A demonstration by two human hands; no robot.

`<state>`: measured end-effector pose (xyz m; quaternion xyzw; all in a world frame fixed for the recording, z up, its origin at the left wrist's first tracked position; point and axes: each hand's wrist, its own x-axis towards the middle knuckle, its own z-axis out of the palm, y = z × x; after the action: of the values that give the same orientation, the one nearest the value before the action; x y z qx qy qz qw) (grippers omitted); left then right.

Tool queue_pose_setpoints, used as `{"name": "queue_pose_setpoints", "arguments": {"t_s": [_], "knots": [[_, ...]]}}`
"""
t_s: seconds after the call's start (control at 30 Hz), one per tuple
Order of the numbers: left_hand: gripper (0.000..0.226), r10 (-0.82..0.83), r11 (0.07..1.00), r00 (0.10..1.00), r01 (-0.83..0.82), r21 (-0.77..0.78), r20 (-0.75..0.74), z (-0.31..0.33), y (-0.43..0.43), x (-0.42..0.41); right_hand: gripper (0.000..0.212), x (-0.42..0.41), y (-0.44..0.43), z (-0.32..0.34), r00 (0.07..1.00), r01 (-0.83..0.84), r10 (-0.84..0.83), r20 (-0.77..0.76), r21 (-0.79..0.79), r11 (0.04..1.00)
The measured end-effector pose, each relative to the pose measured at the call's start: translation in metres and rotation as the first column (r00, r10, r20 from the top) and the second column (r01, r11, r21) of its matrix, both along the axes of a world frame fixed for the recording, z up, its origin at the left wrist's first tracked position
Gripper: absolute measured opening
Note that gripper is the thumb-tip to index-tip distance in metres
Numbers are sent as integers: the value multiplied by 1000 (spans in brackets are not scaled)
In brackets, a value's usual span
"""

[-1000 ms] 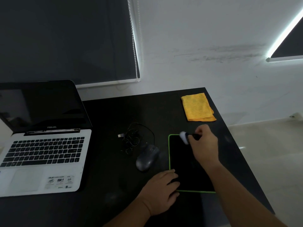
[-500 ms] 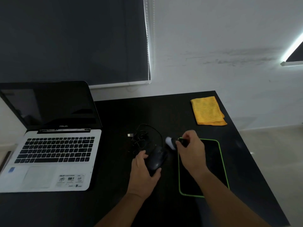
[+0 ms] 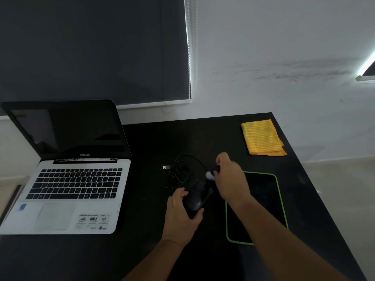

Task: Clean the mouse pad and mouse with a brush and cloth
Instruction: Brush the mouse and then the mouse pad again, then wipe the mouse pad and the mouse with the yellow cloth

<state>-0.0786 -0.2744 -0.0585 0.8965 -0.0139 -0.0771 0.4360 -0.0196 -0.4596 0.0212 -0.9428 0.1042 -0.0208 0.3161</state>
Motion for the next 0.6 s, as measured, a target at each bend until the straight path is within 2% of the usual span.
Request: {"name": "queue_pose_setpoints", "arguments": {"t_s": [0.07,0.13,0.2,0.27,0.3,0.37,0.43,0.53,0.6], "knots": [[82,-4,1000,1000,4,6,4,-1,0,0,30,1,-3,2,999,28,-31,32,80,996],[81,-16,1000,1000,16,5,-1,-2,1,-1,32,-4,0,6,998,-49,53,-19,186,981],[79,-24,1000,1000,24,-6,-2,-3,2,-1,29,-12,0,5,990,-105,116,-78,139,985],[78,-31,999,999,31,-7,13,-3,3,-1,23,-18,-10,4,999,-14,14,-38,-1,1000],[77,-51,999,998,51,1,25,-2,4,-1,20,-20,-18,5,998,67,-67,4,-4,998],[75,-140,988,988,135,72,66,3,10,0,20,-24,-34,9,976,191,-202,77,127,973],[70,-232,965,967,215,152,105,7,17,2,17,-24,-49,16,941,293,-329,79,298,908],[62,-297,943,941,264,201,161,9,27,2,14,-8,-73,15,854,451,-518,-46,561,695],[58,-310,935,926,256,244,216,9,28,3,12,11,-88,10,825,501,-550,-126,612,612]]}}
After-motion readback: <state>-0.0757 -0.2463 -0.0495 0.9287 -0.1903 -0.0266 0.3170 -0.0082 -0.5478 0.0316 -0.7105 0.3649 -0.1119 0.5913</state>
